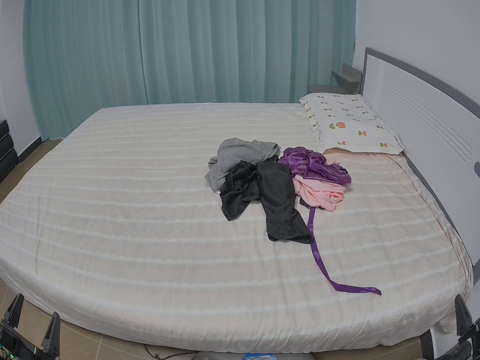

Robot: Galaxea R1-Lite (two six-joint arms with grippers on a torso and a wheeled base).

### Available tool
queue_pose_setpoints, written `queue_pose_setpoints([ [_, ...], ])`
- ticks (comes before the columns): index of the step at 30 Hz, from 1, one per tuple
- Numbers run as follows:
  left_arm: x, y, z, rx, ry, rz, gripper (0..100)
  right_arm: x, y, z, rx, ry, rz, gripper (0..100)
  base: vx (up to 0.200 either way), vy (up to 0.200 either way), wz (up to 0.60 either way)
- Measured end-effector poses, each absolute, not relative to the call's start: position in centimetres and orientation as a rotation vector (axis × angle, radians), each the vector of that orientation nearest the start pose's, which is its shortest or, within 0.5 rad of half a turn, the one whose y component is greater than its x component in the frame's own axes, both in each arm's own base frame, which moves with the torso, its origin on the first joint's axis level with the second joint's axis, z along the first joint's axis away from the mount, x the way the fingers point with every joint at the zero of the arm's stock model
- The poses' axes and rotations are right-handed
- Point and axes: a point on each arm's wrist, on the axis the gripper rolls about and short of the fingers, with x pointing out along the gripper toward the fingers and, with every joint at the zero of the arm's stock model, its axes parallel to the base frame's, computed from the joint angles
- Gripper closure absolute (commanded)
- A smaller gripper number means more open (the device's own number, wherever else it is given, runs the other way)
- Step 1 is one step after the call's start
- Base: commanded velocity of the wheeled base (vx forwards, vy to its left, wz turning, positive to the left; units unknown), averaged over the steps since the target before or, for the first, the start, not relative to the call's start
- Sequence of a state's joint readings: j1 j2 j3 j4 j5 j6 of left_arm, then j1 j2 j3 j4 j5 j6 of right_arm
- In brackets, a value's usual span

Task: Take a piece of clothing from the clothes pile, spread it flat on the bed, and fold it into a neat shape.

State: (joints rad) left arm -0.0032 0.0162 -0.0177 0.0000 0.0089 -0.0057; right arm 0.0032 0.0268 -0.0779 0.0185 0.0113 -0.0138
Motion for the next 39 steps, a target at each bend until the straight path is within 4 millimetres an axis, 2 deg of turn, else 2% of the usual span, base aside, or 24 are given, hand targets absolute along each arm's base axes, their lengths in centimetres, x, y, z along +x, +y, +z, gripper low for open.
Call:
queue_pose_setpoints([
  [4, -2.3, 0.0, 8.1, -0.006, -0.002, 0.006, 0, -3.2, 0.0, 12.3, -0.014, -0.076, 0.035, 0, 0.0, 0.0, 0.0],
  [7, -2.3, 0.0, 8.1, -0.006, -0.002, 0.006, 0, -2.8, 0.1, 13.8, -0.002, -0.057, 0.063, 0, 0.0, 0.0, 0.0],
  [14, -2.3, 0.0, 8.1, -0.006, -0.002, 0.006, 0, 1.2, 0.3, 15.5, 0.033, 0.1, 0.133, 0, 0.0, 0.0, 0.0],
  [21, -2.3, 0.0, 8.1, -0.006, -0.002, 0.007, 0, 6.8, 0.9, 16.3, 0.081, 0.265, 0.188, 0, 0.0, 0.0, 0.0],
  [28, -2.3, 0.0, 8.1, -0.006, -0.002, 0.006, 0, 13.3, 1.8, 16.0, 0.15, 0.391, 0.206, 0, 0.0, 0.0, 0.0],
  [32, -2.3, 0.0, 8.1, -0.006, -0.002, 0.006, 0, 17.5, 2.7, 15.2, 0.204, 0.458, 0.206, 0, 0.0, 0.0, 0.0],
  [39, -2.3, 0.0, 8.1, -0.006, -0.002, 0.006, 0, 24.9, 4.8, 12.2, 0.309, 0.576, 0.192, 0, 0.0, 0.0, 0.0],
])
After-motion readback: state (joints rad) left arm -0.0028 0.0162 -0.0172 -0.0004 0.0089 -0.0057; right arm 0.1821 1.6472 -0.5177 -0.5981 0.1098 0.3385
